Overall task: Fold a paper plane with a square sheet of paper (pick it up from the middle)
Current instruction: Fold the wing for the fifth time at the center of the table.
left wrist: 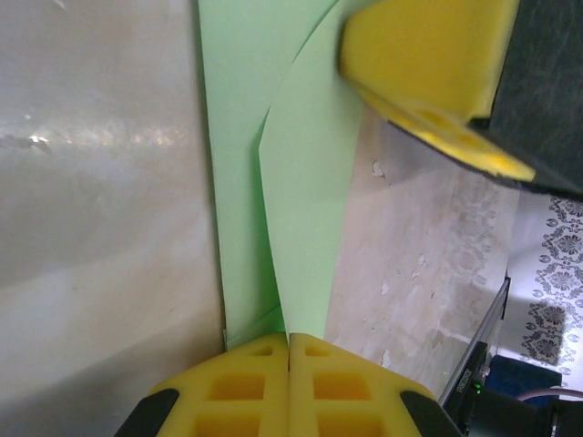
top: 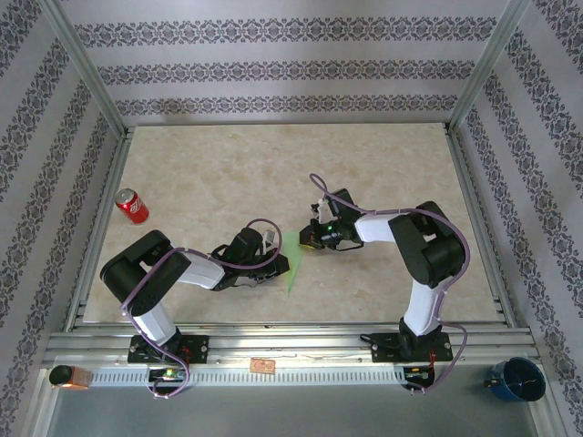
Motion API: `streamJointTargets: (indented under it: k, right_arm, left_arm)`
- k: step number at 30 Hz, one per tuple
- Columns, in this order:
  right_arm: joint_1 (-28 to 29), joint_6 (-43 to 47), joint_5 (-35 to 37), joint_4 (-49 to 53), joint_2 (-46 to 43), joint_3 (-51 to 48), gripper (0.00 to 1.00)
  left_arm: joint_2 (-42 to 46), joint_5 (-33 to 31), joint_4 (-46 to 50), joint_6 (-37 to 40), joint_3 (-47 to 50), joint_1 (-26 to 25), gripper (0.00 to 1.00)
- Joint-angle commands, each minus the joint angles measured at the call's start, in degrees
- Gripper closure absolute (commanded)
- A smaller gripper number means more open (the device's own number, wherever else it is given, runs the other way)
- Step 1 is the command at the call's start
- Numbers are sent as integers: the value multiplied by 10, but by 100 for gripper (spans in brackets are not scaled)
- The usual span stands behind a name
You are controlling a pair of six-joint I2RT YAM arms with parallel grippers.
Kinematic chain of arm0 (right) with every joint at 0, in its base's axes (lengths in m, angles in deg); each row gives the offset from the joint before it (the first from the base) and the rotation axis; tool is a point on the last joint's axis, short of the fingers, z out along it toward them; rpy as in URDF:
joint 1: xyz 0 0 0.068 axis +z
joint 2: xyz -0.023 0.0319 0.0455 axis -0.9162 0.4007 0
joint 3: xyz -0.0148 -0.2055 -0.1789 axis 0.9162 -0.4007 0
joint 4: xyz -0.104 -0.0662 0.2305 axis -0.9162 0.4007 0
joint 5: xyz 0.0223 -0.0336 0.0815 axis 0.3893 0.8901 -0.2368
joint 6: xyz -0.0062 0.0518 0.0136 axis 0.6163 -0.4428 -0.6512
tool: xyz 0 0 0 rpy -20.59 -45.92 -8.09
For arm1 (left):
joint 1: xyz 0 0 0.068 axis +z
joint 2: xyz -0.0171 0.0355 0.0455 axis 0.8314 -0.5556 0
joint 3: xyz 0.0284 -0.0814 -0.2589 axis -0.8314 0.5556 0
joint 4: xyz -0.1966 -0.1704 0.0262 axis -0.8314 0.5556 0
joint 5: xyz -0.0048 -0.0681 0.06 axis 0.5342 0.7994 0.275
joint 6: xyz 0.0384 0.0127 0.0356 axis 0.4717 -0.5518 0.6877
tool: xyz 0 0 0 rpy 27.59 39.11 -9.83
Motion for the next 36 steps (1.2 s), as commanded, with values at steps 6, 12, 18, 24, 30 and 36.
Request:
streamJointTargets:
  k: [6, 12, 18, 24, 30, 36]
  right_arm:
    - [-36, 4, 43, 12, 33, 48, 95]
    - [-52, -2, 55, 23, 34, 65, 95]
    - [-56, -7, 49, 19, -41, 40, 93]
    - [-31, -25, 59, -4, -158, -43, 92]
    - [48, -45, 56, -16, -160, -92, 96]
    - [79, -60, 63, -35, -133, -109, 98]
  left_arm:
    - [-9, -20, 130, 28, 21, 5, 100]
    - [-10, -20, 131, 29, 22, 5, 100]
    - [-9, -17, 134, 34, 18, 5, 100]
    - [-9, -16, 133, 38, 13, 5, 100]
    - [-12, -13, 134, 41, 7, 5, 100]
    - [-13, -11, 128, 40, 7, 5, 100]
